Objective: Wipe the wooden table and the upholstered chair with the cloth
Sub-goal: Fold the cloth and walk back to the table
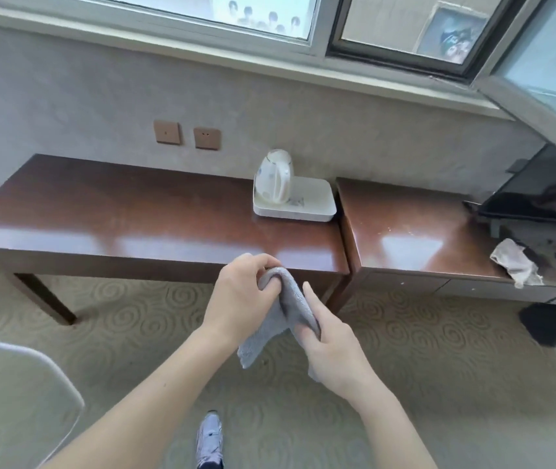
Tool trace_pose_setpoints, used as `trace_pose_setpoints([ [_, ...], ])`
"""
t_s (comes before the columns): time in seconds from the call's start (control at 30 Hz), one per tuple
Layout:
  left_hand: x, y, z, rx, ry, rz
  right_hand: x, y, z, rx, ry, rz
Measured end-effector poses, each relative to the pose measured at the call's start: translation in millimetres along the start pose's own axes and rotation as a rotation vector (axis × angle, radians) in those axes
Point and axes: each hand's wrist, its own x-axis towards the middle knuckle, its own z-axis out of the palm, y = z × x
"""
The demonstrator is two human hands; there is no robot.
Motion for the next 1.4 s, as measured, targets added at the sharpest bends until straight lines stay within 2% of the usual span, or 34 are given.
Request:
trace_pose_setpoints([
  [0.07, 30.4, -1.1, 12.9, -0.071, -0.075, -0.05, 31.1, -6.3, -4.8, 0.125, -0.045, -0.03],
  [0.13, 60.0, -0.7, 23.4, -0.3, -0.275, -0.201, 60.0, -14.5, -11.1, 0.353, -0.08, -0.062],
  [0.2, 89.1, -2.2, 30.3, -0.566, -0.459, -0.295, 84.7, -19.7, -22.3, 0.551, -0.047, -0.047],
  [0.27, 119.4, -4.8, 35.0, -0.729, -0.553, -0.308, 108.8, -19.7, -33.7, 0.642, 0.047, -0.022],
  [0.3, 133.4, -6.2, 37.3, -0.74, -0.556, -0.288, 120.0, -18.0, -39.0, 0.669, 0.113, 0.011],
  [0.37, 158.6, -11.1, 45.5, -0.647, -0.436, -0.217, 141.4, -13.7, -52.5, 0.723, 0.19, 0.076],
  [0.43, 182.6, -20.0, 58.1, -0.436, -0.285, -0.119, 162.1, -10.4, -69.1, 0.812, 0.169, 0.084],
  [0.47, 193.0, -23.7, 63.4, -0.337, -0.262, -0.092, 171.5, -7.9, -77.9, 0.858, 0.15, 0.077],
  [0.53, 211.3, -27.0, 74.2, -0.314, -0.346, -0.132, 188.7, -2.4, -97.5, 0.947, 0.097, 0.048],
  [0.63, 232.1, -25.1, 98.6, -0.497, -0.49, -0.275, 217.5, 9.8, -127.2, 1.023, 0.018, 0.013],
  [0.67, 238.8, -24.1, 108.0, -0.522, -0.474, -0.319, 227.8, 14.8, -136.6, 1.019, -0.007, 0.017],
  [0.73, 253.7, -20.0, 126.1, -0.537, -0.338, -0.374, 250.0, 27.6, -156.4, 1.008, -0.042, 0.032],
  [0.83, 280.3, -15.2, 148.8, -0.519, -0.154, -0.352, 286.3, 46.4, -187.3, 0.957, -0.066, 0.052],
  [0.97, 313.8, -8.5, 174.5, -0.37, -0.109, -0.283, 328.1, 71.3, -220.8, 0.808, 0.089, 0.116],
  [1.07, 332.7, -6.1, 193.2, -0.306, -0.152, -0.272, 353.1, 78.2, -239.7, 0.611, 0.104, 0.039],
  [1.17, 355.3, -7.5, 202.2, -0.156, -0.267, -0.268, 380.2, 79.0, -252.4, 0.448, 0.053, -0.012],
  [1.23, 375.8, -12.5, 203.5, -0.041, -0.297, -0.263, 401.3, 82.6, -254.4, 0.4, -0.022, 0.026],
  [1.3, 399.0, -27.0, 206.3, 0.09, -0.323, -0.185, 424.9, 89.4, -250.5, 0.358, -0.109, 0.066],
  [1.4, 435.0, -60.8, 219.6, 0.27, -0.441, -0.102, 465.1, 99.8, -236.3, 0.342, -0.174, 0.133],
])
